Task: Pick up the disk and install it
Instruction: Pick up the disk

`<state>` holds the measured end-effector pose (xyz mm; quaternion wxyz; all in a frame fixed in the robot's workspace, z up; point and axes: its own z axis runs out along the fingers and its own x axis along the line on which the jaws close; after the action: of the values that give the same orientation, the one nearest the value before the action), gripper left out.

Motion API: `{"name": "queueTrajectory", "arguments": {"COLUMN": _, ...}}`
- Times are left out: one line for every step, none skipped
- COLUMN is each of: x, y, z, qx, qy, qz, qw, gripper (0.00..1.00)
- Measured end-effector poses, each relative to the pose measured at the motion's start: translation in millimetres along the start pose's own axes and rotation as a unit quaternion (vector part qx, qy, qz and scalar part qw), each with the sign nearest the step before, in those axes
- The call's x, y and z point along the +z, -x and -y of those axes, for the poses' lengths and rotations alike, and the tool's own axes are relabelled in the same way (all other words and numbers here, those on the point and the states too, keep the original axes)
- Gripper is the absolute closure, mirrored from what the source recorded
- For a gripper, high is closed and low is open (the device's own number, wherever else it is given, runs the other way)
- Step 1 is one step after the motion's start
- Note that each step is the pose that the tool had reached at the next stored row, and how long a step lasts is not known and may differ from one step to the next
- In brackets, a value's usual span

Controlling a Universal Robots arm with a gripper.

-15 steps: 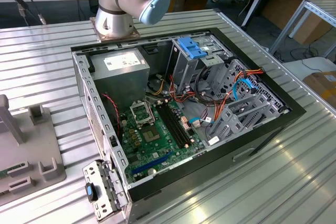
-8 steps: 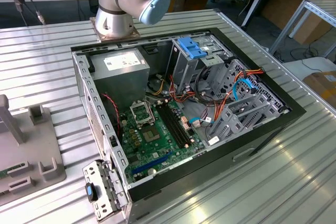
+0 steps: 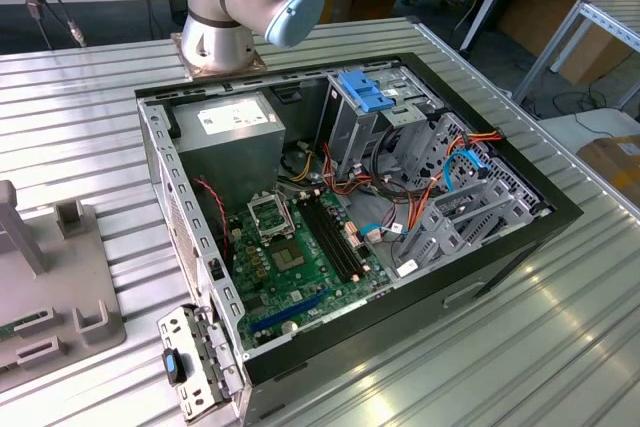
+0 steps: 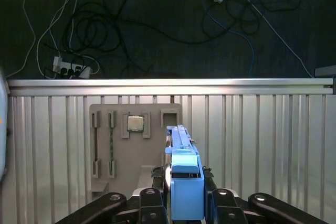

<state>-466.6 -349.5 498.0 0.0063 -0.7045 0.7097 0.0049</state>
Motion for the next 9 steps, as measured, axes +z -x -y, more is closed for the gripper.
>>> {"name": "queueTrajectory", "arguments": {"x": -0.1, "y": 0.0, "z": 0.0, "qx": 0.000, "qy": 0.0000, "qz": 0.0000, "qw": 1.0000, "gripper": 0.63}}
{"name": "queueTrajectory", "arguments": {"x": -0.1, "y": 0.0, "z": 0.0, "qx": 0.000, "qy": 0.0000, "qz": 0.0000, "qw": 1.0000, "gripper": 0.63}}
{"name": "queueTrajectory", "arguments": {"x": 0.0, "y": 0.0, "z": 0.7, "qx": 0.000, "qy": -0.0001, "qz": 0.0001, "qw": 1.0000, "gripper": 0.63}}
{"name": "queueTrajectory", "arguments": {"x": -0.1, "y": 0.0, "z": 1.8, "qx": 0.000, "qy": 0.0000, "qz": 0.0000, "qw": 1.0000, "gripper": 0.63}}
{"name": "queueTrajectory", "arguments": {"x": -0.1, "y": 0.0, "z": 2.8, "qx": 0.000, "qy": 0.0000, "qz": 0.0001, "qw": 1.0000, "gripper": 0.63}}
{"name": "queueTrajectory", "arguments": {"x": 0.0, "y": 0.0, "z": 3.6, "qx": 0.000, "qy": 0.0000, "qz": 0.0001, "qw": 1.0000, "gripper": 0.63}}
{"name": "queueTrajectory", "arguments": {"x": -0.1, "y": 0.0, "z": 4.8, "qx": 0.000, "qy": 0.0000, "qz": 0.0000, "qw": 1.0000, "gripper": 0.63}}
{"name": "queueTrajectory", "arguments": {"x": -0.1, "y": 0.0, "z": 6.7, "qx": 0.000, "qy": 0.0001, "qz": 0.0000, "qw": 1.0000, "gripper": 0.63}}
{"name": "queueTrajectory", "arguments": {"x": -0.1, "y": 0.1, "z": 10.3, "qx": 0.000, "qy": 0.0000, "qz": 0.0001, "qw": 1.0000, "gripper": 0.63}}
